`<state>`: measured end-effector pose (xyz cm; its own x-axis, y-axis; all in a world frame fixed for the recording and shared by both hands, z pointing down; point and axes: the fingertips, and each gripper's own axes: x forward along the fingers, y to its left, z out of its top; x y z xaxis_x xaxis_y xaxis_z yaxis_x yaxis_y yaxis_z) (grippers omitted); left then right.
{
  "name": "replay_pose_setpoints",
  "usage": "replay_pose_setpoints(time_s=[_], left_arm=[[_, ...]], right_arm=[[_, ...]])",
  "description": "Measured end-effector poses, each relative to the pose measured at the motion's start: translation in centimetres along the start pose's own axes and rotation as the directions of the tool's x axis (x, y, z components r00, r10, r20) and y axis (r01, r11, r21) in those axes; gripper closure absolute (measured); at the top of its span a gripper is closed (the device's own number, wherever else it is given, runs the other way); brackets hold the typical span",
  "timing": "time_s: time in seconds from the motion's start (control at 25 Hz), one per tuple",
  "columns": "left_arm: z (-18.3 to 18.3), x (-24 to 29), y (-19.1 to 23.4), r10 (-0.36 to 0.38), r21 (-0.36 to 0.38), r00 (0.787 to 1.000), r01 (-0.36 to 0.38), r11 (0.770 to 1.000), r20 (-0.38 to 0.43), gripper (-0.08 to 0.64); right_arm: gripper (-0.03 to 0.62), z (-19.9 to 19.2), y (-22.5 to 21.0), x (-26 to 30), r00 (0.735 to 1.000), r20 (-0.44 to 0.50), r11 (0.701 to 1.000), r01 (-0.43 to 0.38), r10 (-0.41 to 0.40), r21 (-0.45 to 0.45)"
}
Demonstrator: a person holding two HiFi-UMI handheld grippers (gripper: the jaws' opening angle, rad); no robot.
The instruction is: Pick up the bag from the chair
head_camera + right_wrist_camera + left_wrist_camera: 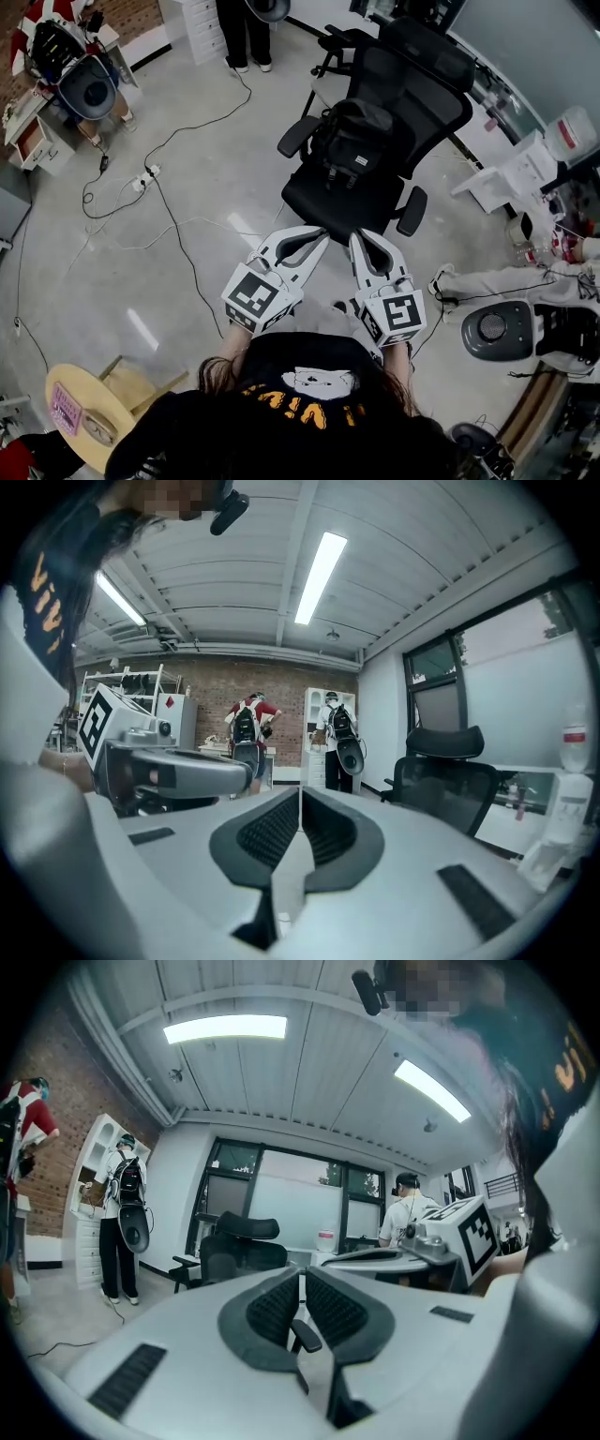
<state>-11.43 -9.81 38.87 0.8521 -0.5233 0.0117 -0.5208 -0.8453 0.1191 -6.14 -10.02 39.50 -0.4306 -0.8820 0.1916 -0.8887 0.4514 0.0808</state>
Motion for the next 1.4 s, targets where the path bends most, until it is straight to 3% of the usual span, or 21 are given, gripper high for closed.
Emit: replay_pose_setpoints(time_s=[0.56,0.8,1.2,1.4], left_arm=[[0.6,6.9,2.4,0.014,-0.002,1.0,-0.014,1.0,-0.018,0.535],[1.2,14.0,5.3,0.016,0.013,0.999,-0.015,1.0,-0.033,0.535],[1.1,25.4,9.4,0.013,-0.027,0.999,-0.014,1.0,-0.051,0.535],[0.2,28.6,11.8,0.054,-0.002,0.994,-0.055,0.999,-0.095,0.535]], right_arm=[[0.586,-0.7,-6.3,4.5,0.999,-0.016,0.999,-0.044,0.044,0.019],[0.586,-1.2,-13.3,8.1,0.998,-0.016,0.998,-0.054,0.055,0.045],[0.584,-4.2,-25.0,15.1,0.994,-0.076,0.995,-0.071,0.076,0.068],[0.494,-7.1,-28.2,19.0,0.981,-0.14,0.989,-0.121,0.131,0.079]])
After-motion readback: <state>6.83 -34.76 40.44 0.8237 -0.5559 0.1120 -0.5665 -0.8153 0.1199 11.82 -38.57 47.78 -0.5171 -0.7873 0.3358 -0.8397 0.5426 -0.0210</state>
